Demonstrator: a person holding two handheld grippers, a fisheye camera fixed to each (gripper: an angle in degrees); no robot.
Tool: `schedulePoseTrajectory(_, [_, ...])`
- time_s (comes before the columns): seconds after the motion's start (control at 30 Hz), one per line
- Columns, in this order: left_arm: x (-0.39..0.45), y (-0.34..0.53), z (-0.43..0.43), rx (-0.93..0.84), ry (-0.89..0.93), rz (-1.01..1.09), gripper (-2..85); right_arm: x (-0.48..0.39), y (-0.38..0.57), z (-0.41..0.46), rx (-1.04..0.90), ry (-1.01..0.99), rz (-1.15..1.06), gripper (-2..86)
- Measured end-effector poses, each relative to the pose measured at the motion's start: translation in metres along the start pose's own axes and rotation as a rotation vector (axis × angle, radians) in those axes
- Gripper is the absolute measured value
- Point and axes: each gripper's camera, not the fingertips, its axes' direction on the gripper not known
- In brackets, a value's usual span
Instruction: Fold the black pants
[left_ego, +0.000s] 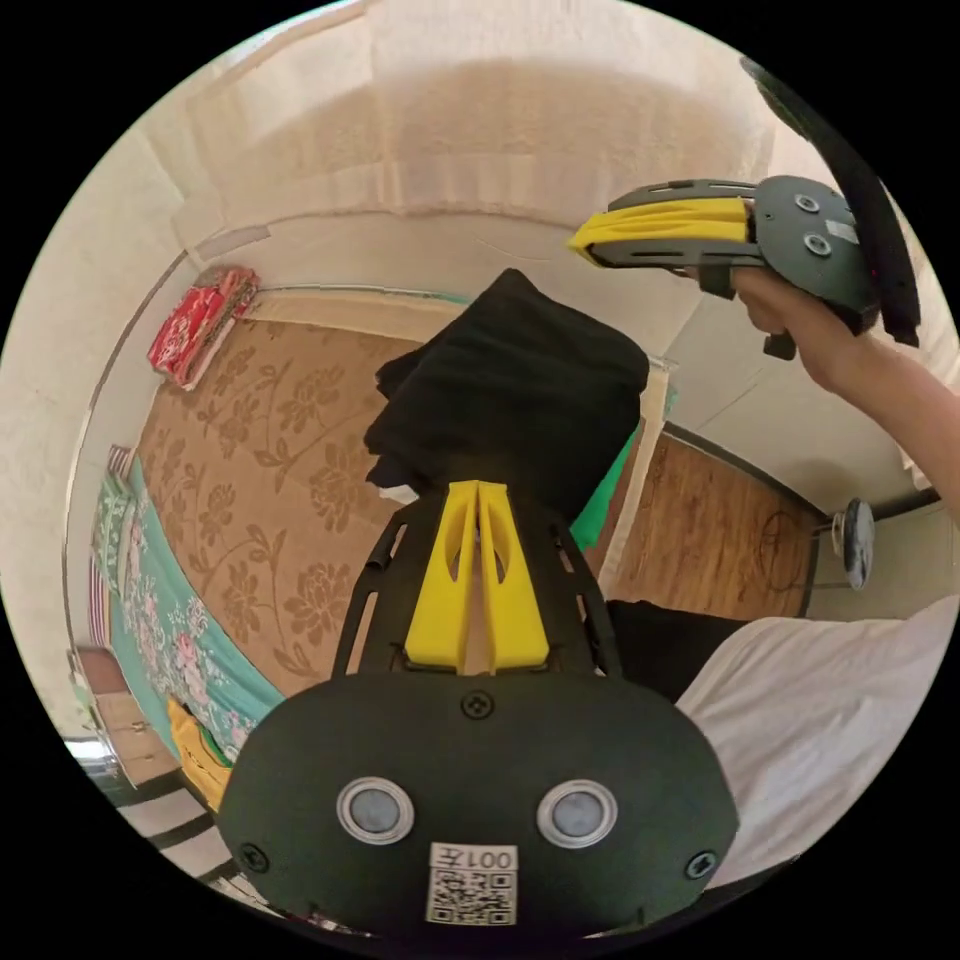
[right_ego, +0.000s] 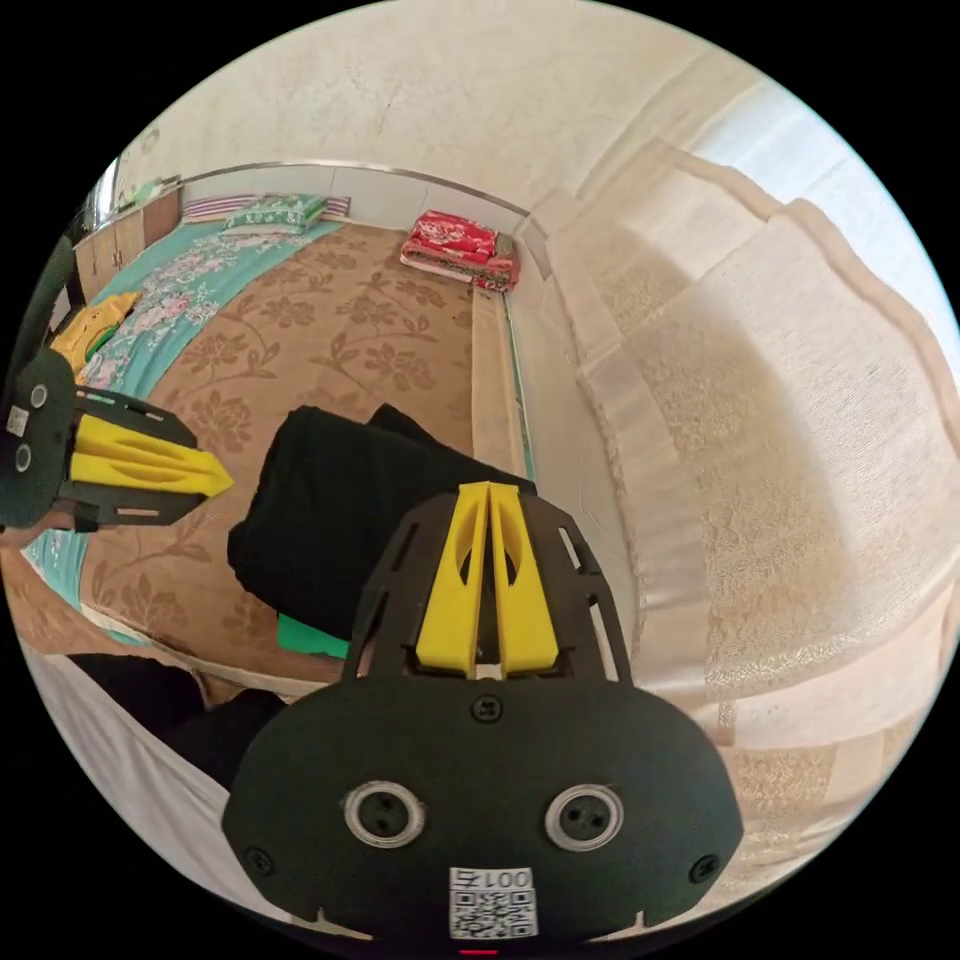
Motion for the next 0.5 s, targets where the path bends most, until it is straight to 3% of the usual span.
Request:
schedulePoseTrajectory(0.1, [-0.018,0.062,-0.066,0.077,-0.004,-0.127,-1.0,-0.032,-0.008,-0.037,0.137,-0.02,0.054,0.0])
schedulePoseTrajectory(0.2, [-0.041,0.142,-0.133,0.132,-0.032,-0.296,-1.0,-0.076,-0.014,-0.081,0.29,-0.191,0.077,0.1])
schedulePoseTrajectory(0.27, [-0.053,0.197,-0.175,0.162,-0.067,-0.396,-1.0,-0.127,-0.018,-0.113,0.385,-0.309,0.014,0.1])
schedulePoseTrajectory(0.37, [-0.067,0.302,-0.244,0.198,-0.104,-0.555,-1.0,-0.215,-0.019,-0.154,0.493,-0.377,-0.156,0.1])
schedulePoseTrajectory(0.5, [-0.076,0.46,-0.341,0.22,-0.11,-0.721,-0.9,-0.332,-0.012,-0.206,0.617,-0.45,-0.223,0.2])
